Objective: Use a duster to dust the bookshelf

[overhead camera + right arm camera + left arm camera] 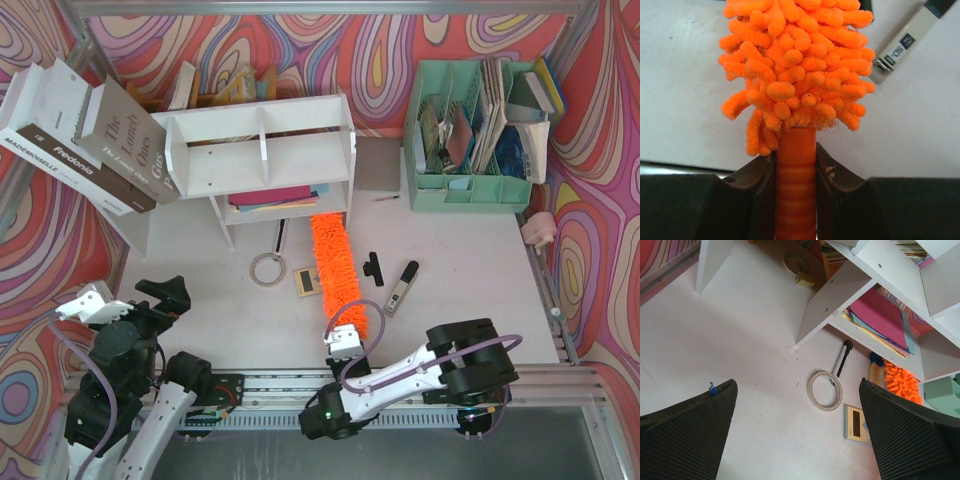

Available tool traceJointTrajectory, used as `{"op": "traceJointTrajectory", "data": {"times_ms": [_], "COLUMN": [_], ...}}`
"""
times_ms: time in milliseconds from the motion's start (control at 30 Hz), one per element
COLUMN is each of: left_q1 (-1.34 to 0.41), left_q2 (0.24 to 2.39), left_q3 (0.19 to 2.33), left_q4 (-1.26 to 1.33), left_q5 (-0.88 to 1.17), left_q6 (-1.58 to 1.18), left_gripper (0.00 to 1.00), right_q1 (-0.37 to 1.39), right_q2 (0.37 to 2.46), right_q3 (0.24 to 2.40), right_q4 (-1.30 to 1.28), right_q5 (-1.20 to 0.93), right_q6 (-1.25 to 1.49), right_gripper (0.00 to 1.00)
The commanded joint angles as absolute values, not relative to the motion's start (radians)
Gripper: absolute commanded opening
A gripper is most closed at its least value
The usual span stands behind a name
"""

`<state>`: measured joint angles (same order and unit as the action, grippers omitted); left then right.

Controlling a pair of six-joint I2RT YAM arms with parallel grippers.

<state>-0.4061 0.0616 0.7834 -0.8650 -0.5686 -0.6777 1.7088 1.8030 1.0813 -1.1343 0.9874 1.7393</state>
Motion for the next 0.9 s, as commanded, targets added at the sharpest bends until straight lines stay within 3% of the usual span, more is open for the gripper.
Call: {"op": "traceJointTrajectory", "data": {"times_ms": [0, 333, 567, 867], "left_q1": [-0.411, -0.410, -0.411, -0.411], "left_q2": [0.057, 0.057, 0.050, 0.048], "left_q3": [0.773, 0.773, 0.773, 0.773], "left_q4": [-0.846, -0.846, -0.848, -0.848], "left_q5": [-0.566, -0.566, -0.567, -0.569], "left_q6": [-0.675, -0.676, -0.676, -0.676], "left_gripper": [0.99, 0.98, 0.99, 0.99], "right_q1": [1.708, 1.658, 1.512, 1.421], "right_q2": [1.835, 1.592, 1.474, 1.493], "right_q3": [1.116, 0.912, 0.791, 0.793], "right_q4": [-1.418, -1.007, -0.644, -0.590], "right_q5": [1.079, 1.051, 0.906, 0.814], "right_q6": [2.064, 1.717, 1.353, 1.278], "right_gripper": [0.00, 0.00, 0.00, 0.00]}}
